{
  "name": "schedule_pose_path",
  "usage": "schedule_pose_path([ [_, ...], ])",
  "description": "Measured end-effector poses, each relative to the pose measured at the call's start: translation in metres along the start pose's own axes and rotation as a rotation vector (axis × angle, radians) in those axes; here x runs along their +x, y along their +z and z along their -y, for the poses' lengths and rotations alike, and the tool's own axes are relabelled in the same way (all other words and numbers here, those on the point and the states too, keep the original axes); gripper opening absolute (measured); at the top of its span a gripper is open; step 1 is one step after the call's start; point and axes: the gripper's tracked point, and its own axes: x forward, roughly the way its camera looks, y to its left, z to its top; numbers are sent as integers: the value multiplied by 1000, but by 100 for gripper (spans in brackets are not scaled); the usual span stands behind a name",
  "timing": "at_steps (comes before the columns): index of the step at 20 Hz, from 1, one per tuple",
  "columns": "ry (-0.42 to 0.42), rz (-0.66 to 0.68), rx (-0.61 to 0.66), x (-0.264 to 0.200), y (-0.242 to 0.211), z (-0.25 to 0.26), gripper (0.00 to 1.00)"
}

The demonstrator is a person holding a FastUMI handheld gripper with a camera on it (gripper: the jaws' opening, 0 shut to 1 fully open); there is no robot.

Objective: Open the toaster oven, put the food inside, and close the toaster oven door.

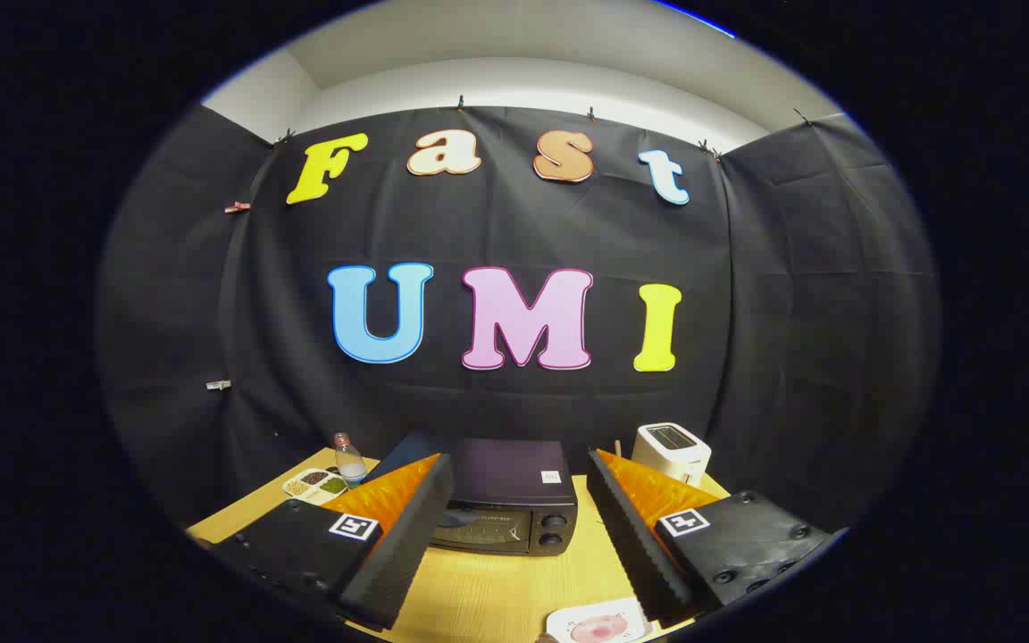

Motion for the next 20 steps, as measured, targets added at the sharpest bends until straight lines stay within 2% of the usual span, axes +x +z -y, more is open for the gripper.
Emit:
schedule_pose_path([
  [9,-17,-21,-42,0,-1,1,98],
  [20,-33,-40,-14,3,-5,10,98],
])
